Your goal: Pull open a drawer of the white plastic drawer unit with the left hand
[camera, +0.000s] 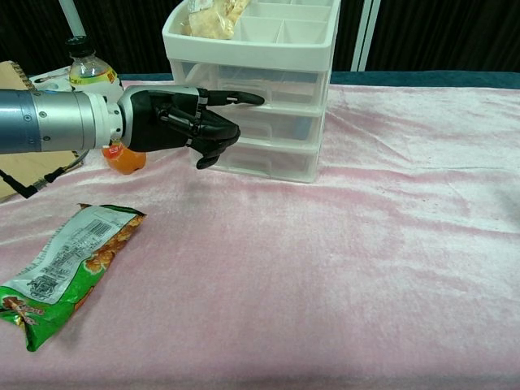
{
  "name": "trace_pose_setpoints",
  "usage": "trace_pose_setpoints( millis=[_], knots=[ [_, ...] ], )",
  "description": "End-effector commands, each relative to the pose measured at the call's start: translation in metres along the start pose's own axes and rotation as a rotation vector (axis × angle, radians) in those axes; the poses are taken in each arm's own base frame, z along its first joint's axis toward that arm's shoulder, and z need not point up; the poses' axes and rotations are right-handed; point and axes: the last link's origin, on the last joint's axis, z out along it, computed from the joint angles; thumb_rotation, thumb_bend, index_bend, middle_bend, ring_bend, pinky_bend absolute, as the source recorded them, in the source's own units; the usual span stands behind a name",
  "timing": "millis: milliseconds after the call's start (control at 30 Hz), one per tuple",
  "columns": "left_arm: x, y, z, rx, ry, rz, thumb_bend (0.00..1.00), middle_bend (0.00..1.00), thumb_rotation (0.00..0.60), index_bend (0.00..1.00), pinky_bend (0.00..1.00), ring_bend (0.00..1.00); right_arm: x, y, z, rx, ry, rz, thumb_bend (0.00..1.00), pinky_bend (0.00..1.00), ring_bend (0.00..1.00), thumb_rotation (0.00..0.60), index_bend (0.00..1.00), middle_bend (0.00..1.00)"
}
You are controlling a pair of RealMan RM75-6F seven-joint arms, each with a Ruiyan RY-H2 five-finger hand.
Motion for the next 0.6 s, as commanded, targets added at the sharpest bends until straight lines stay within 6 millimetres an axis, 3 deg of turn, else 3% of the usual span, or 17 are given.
trace_pose_setpoints(
  millis=[33,600],
  knots=[
    [-0.0004,-0.0007,0.0019,-0.001,0.000,-0.004,0.47,0.68,0.600,0.00,0.69,0.67,0.0001,0.0001,0.0000,0.001,0.001,-0.001,0.18,0.20,0.19,0.600,0.14,0.12],
    [-0.0085,-0.0022,0.0112,-0.010,-0.035,-0.001,0.47,0.68,0.600,0.00,0.69,0.67,0.0001,-0.0002,0.0003,0.012,0.008,-0.019,0.18,0.20,0.19,0.600,0.14,0.12]
  ],
)
